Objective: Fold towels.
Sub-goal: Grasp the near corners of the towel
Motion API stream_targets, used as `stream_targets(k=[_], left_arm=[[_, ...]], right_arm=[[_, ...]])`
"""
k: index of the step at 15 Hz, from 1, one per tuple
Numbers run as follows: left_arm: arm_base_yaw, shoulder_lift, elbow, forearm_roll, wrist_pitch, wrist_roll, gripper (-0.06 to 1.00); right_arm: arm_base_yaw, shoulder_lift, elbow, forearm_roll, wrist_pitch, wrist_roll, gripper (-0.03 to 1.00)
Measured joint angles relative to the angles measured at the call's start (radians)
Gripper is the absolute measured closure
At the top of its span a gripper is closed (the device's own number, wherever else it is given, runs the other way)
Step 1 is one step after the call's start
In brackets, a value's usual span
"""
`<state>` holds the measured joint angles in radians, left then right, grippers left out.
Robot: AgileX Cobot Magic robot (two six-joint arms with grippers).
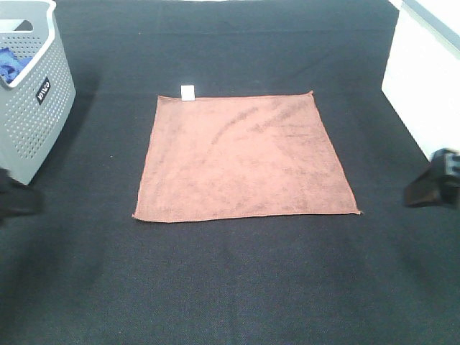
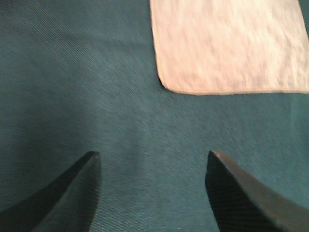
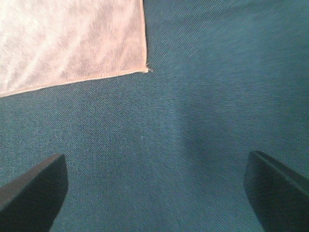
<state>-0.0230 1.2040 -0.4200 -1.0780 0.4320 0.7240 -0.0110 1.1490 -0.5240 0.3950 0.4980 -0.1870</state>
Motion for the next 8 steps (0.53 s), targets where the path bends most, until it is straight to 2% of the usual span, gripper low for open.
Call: stream_targets(k=[1, 4, 6, 8], left_arm=[[0.0, 0.119, -0.001, -0.179, 0.034, 0.175, 0.34], [0.0, 0.34, -0.054, -0.489, 0.174, 0.467, 0.34], [0.0, 0.466, -0.098, -0.618, 0.261, 0.583, 0.34], [0.0, 0.522, -0.127, -0.637, 0.29, 0.603, 0.34]], right_arm=[[0.0, 0.093, -0.008, 0.069, -0.012, -0.066, 0.04], [0.0, 0.242, -0.091, 0.14, -0.005, -0.109, 0.04], [0.0, 0.321, -0.168, 0.151, 0.004, -0.109, 0.04], [0.0, 0.351, -0.208, 0.158, 0.022, -0.109, 0.04]])
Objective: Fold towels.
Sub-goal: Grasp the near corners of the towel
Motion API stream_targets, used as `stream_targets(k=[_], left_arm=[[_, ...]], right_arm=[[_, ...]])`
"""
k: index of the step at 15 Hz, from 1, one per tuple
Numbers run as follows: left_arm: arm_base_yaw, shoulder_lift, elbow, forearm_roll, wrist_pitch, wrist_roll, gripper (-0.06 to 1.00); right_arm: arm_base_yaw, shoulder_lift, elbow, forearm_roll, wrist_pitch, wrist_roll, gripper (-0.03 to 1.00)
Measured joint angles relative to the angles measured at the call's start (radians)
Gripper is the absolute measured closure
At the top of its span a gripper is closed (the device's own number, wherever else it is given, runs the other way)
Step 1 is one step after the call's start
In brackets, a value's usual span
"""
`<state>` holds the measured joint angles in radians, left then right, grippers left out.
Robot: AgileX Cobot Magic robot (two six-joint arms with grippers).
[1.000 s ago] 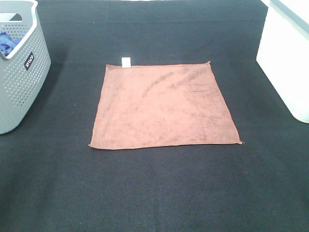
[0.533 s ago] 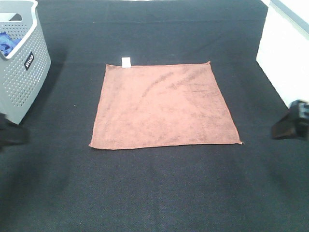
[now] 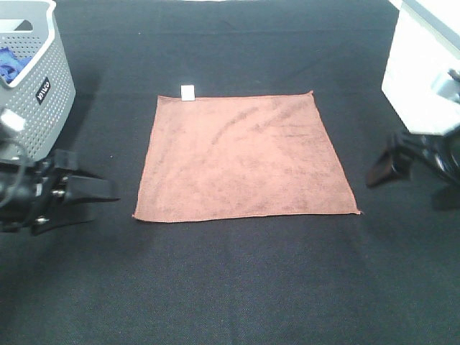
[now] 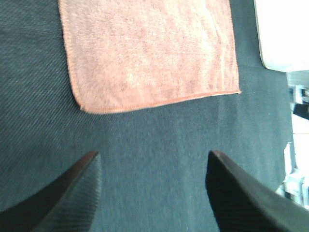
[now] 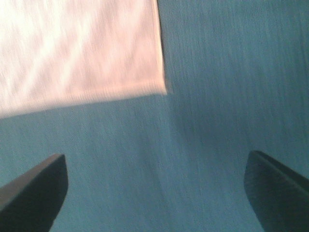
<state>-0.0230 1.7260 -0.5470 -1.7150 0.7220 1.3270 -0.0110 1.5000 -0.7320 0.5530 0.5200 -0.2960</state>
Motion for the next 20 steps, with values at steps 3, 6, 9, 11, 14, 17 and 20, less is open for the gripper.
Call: stream_targets(k=[3, 6, 9, 11, 14, 17, 20], left_arm=[[-0.05, 0.162, -0.114, -0.017, 0.01, 0.012, 0.32], [-0.083, 0.205, -0.2, -0.006, -0.064, 0.015, 0.32], [-0.083, 0.205, -0.234, 0.023, -0.175, 0.015, 0.3], [-0.083, 0.237, -0.255, 0.029, -0.19, 0.015, 0.27], [-0.083, 0.266, -0.283, 0.029, -0.172, 0.015, 0.26], [-0.104, 0.297, -0.294, 0.02, -0.173, 0.015, 0.26], [-0.151, 0.337, -0.333, 0.0, -0.152, 0.013, 0.26]], right_arm=[[0.0, 0.122, -0.136, 0.003, 0.079, -0.04, 0.04], [-0.005, 0.255, -0.223, 0.003, 0.106, -0.086, 0.04], [-0.005, 0.374, -0.298, 0.014, 0.136, -0.145, 0.04], [-0.005, 0.452, -0.355, 0.04, 0.16, -0.182, 0.04], [-0.005, 0.508, -0.409, 0.058, 0.187, -0.209, 0.04], [-0.006, 0.539, -0.429, 0.084, 0.205, -0.255, 0.04], [-0.007, 0.557, -0.434, 0.134, 0.225, -0.289, 0.05]])
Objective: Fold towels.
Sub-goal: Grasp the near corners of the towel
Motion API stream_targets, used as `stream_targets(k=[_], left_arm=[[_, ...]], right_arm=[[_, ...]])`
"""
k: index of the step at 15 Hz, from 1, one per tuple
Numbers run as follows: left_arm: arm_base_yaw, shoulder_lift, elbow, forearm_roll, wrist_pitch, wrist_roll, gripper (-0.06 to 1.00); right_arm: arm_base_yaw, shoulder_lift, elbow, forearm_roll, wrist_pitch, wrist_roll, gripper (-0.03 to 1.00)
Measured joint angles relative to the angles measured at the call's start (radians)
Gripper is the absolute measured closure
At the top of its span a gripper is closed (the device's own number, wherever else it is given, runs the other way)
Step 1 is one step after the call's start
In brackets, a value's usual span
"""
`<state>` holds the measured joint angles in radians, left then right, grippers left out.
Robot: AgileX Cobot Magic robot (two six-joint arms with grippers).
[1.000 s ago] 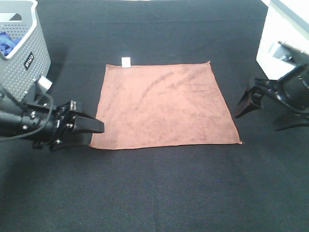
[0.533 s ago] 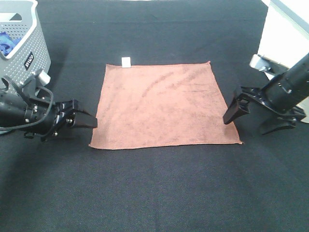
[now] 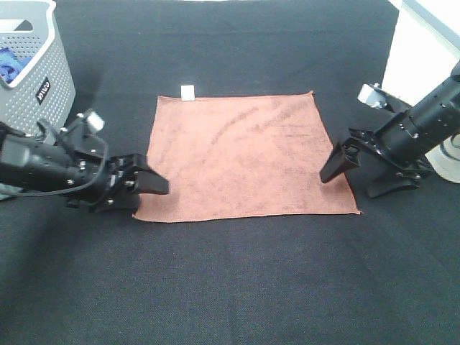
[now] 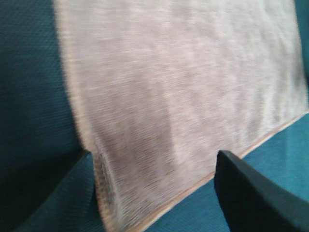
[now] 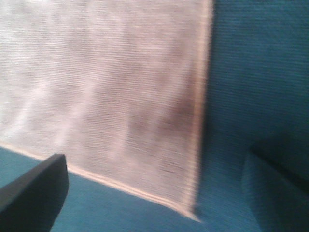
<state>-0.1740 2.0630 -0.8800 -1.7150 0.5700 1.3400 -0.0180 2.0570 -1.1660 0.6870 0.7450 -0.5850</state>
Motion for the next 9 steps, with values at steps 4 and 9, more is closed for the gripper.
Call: stream_targets(k=[4, 9], left_arm=[[-0.044, 0.05, -0.068, -0.01, 0.032, -0.042, 0.27], [-0.089, 0.092, -0.119, -0.006, 0.019, -0.067, 0.55]], right_arm=[[0.0, 0.029, -0.001, 0.138, 0.061, -0.077, 0.06], [0.052, 0.058, -0.001, 0.191, 0.074, -0.085, 0.17]])
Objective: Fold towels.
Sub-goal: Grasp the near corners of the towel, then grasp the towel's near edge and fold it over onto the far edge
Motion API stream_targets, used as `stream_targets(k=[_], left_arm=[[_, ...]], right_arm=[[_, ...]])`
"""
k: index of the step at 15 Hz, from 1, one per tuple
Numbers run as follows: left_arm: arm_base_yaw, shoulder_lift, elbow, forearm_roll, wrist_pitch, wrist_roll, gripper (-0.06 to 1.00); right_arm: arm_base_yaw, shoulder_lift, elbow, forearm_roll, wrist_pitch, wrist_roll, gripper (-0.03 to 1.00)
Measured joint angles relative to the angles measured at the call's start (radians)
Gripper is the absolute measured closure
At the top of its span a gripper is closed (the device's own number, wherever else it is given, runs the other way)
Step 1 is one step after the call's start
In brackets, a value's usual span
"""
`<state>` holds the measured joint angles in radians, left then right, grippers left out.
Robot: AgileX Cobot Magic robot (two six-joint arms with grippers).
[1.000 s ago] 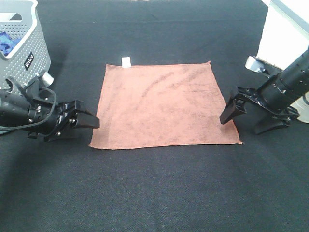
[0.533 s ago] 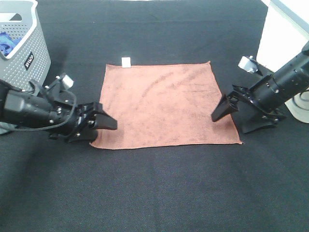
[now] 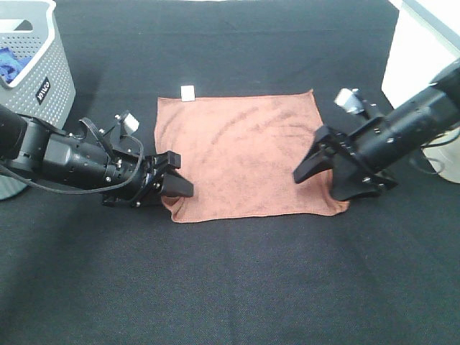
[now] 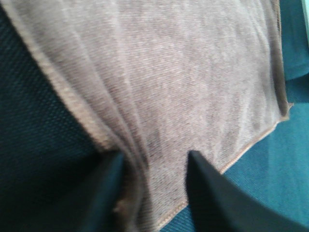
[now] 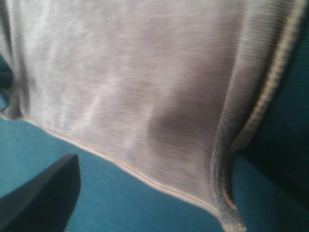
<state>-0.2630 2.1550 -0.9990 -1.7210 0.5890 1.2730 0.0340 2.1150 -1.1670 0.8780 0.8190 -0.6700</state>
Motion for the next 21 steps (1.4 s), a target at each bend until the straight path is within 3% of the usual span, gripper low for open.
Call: stream_targets(k=[1, 2, 3, 4, 6, 7, 8, 12, 13, 16, 18, 21], left_arm=[[0.0, 0.0, 0.0, 0.001, -0.002, -0.006, 0.63], [0.0, 0.0, 0.0, 0.008, -0.004, -0.021, 0.77], [0.0, 0.0, 0.0, 0.008, -0.004, -0.021, 0.77], [0.0, 0.0, 0.0, 0.025, -0.004, -0.032, 0.92], [0.0, -0.002, 0.0, 0.077, -0.002, -0.073, 0.94], [0.0, -0.007, 0.0, 0.117, -0.002, -0.104, 0.94], [0.0, -0.02, 0.0, 0.16, -0.001, -0.136, 0.94], [0.012, -0.088, -0.001, 0.425, 0.005, -0.35, 0.94], [0.012, -0.088, -0.001, 0.425, 0.005, -0.35, 0.94], [0.012, -0.158, -0.001, 0.595, 0.029, -0.475, 0.94], [0.012, -0.182, 0.019, 0.653, 0.047, -0.533, 0.94], [0.012, -0.241, 0.136, 0.667, 0.069, -0.551, 0.94]], right_arm=[[0.011, 0.004, -0.004, 0.007, -0.007, 0.001, 0.21], [0.013, 0.014, -0.006, 0.006, -0.022, 0.02, 0.34], [0.013, 0.014, -0.006, 0.006, -0.022, 0.02, 0.34], [0.013, 0.017, -0.006, -0.024, -0.049, 0.051, 0.53], [0.013, 0.023, -0.006, -0.061, -0.079, 0.096, 0.82], [0.013, 0.023, -0.006, -0.077, -0.085, 0.118, 0.93], [0.013, 0.023, -0.006, -0.084, -0.086, 0.136, 0.97], [0.015, -0.001, -0.005, -0.152, -0.065, 0.184, 0.97], [0.015, -0.001, -0.005, -0.152, -0.065, 0.184, 0.97], [0.018, -0.083, 0.003, -0.248, -0.013, 0.253, 0.97], [0.02, -0.122, 0.029, -0.249, 0.013, 0.266, 0.97], [0.02, -0.177, 0.169, -0.243, 0.013, 0.27, 0.97]])
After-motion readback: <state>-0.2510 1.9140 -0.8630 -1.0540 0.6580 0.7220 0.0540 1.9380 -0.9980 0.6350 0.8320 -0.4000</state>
